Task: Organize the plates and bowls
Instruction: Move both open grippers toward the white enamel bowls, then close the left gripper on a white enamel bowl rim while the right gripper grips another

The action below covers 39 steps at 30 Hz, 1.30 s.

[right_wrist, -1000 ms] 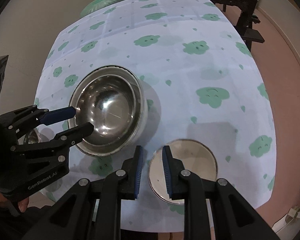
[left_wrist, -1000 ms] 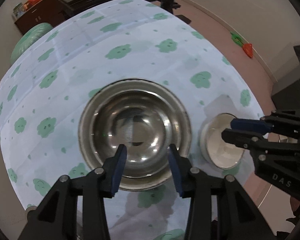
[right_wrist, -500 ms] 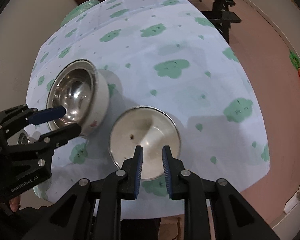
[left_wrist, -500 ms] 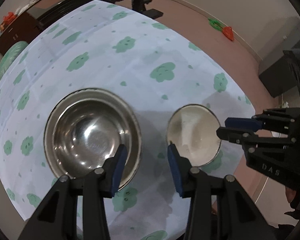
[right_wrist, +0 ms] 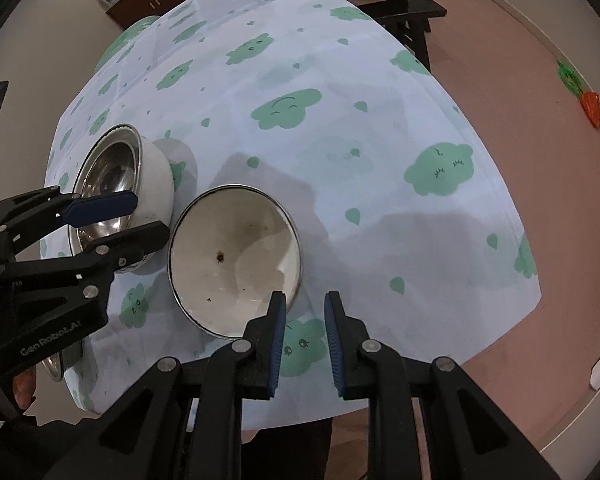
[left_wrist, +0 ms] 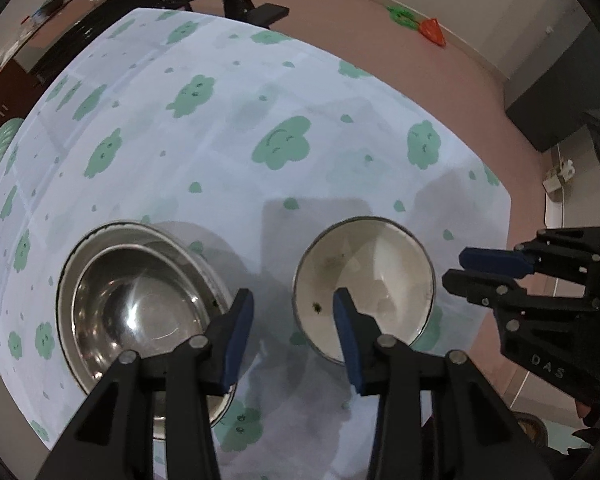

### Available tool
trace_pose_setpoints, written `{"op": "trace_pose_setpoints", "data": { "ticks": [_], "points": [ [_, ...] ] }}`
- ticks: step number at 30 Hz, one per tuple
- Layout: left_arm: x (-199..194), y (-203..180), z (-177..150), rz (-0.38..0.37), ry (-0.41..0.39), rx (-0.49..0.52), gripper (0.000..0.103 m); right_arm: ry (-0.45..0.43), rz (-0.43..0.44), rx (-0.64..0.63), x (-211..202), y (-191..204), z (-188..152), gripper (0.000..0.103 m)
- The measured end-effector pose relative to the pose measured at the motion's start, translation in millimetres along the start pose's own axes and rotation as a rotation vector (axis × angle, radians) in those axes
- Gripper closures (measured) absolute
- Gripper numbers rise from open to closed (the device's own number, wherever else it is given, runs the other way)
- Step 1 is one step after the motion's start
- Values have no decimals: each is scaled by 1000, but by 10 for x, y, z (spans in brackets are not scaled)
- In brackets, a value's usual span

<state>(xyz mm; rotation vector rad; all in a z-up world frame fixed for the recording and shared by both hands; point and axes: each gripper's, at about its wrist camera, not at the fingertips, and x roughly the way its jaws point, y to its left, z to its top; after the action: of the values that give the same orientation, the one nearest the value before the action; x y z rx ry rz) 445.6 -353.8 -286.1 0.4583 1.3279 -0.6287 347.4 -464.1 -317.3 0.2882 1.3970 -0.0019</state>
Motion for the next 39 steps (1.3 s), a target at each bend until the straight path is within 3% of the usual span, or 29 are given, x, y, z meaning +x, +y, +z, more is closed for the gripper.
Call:
{"op": "trace_pose_setpoints", "data": {
  "ticks": [19,31,34,36,39],
  "points": [
    [334,-100,132,-1,64,78,64,-3,65,80,132,-49,-57,81],
    [447,-168,160,-23,87,109,81,13,65,96,222,-17,-66,81],
    [478,-155,166,-38,96,92,85,21,73,94,239,-4,-61,88],
    [498,-118,175,-38,101,78,91,16,75,99,236,-6,-60,89],
    [497,-113,147,-35,99,83,94,12,74,103,223,-14,-64,90]
  ]
}}
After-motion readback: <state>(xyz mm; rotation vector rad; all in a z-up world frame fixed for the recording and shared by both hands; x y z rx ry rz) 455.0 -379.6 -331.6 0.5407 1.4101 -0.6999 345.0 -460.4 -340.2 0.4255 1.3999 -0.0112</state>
